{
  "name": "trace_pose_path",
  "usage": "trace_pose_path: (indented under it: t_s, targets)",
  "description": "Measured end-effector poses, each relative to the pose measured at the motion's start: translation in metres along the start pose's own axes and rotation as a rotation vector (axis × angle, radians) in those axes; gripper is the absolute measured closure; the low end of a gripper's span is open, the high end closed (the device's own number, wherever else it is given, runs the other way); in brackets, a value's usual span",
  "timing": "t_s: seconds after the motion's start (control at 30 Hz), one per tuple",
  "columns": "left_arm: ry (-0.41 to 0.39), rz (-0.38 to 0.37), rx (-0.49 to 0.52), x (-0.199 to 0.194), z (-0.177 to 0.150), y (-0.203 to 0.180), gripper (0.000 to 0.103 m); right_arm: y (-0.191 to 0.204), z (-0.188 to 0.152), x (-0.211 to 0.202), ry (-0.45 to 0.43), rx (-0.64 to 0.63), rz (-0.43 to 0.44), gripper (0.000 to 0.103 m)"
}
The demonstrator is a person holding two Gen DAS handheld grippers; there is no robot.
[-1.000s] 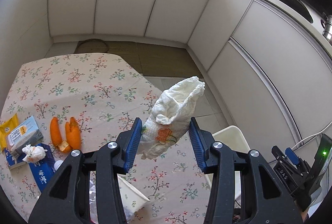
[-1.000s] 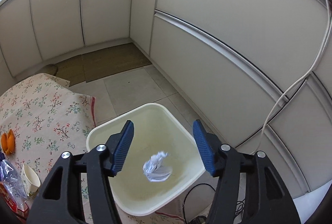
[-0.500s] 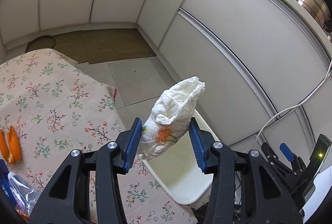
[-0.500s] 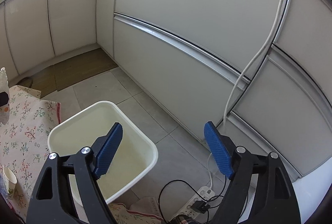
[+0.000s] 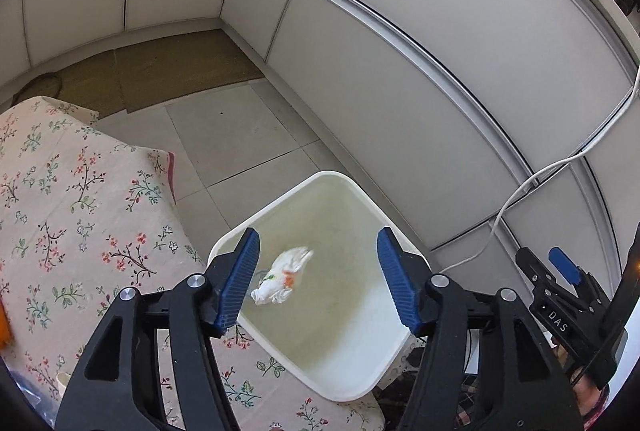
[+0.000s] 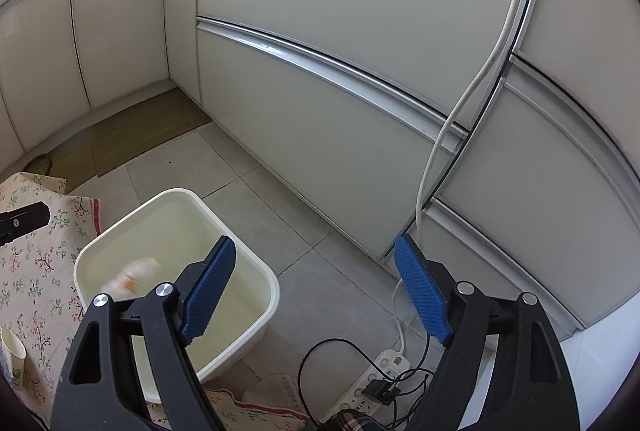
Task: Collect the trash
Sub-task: 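Move both open tools back over the table toward the remaining trash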
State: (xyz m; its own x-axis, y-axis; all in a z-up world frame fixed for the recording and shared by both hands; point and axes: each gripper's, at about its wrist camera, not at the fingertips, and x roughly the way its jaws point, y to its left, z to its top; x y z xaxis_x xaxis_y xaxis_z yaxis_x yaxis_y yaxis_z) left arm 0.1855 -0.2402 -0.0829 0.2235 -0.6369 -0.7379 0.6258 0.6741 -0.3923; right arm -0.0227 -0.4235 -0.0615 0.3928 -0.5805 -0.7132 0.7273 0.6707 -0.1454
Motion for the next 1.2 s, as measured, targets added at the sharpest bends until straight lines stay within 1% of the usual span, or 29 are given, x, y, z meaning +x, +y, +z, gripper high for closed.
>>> trace_pose_path:
  t_s: [0.03, 0.1, 0.2, 0.27, 0.4, 0.47, 0.57, 0.77, 1.0, 1.2]
  targets:
    - [-0.003, 0.002, -0.006, -0.001, 0.000, 0.002, 0.040, 0.000, 0.001, 0.001, 0.000, 0.002, 0.006, 0.023]
    - [-0.012, 0.013, -0.019, -0.006, -0.001, 0.004, 0.037, 0.003, 0.001, -0.002, -0.009, 0.011, 0.030, 0.017]
    - [-0.028, 0.039, -0.039, -0.015, -0.003, 0.010, 0.036, 0.008, 0.004, -0.009, -0.035, 0.014, 0.070, 0.014]
    - [-0.040, 0.061, -0.052, -0.023, -0.004, 0.013, 0.035, 0.015, 0.005, -0.011, -0.038, 0.009, 0.091, 0.013]
    - [-0.070, 0.123, -0.060, -0.042, -0.007, 0.021, 0.029, 0.032, 0.006, -0.013, -0.024, -0.011, 0.144, 0.013]
    - [-0.077, 0.159, -0.066, -0.052, -0.009, 0.027, 0.028, 0.043, 0.006, -0.016, -0.024, -0.027, 0.170, 0.013]
    - [-0.089, 0.199, -0.090, -0.065, -0.013, 0.037, 0.021, 0.058, 0.007, -0.020, -0.030, -0.046, 0.209, 0.012]
    - [-0.113, 0.279, -0.132, -0.094, -0.022, 0.063, 0.021, 0.097, 0.004, -0.035, -0.038, -0.107, 0.281, 0.012]
    - [-0.117, 0.359, -0.181, -0.122, -0.038, 0.100, 0.020, 0.146, -0.004, -0.049, -0.033, -0.182, 0.360, 0.012]
    - [-0.115, 0.424, -0.244, -0.148, -0.055, 0.137, 0.020, 0.190, -0.014, -0.064, -0.030, -0.250, 0.432, 0.012]
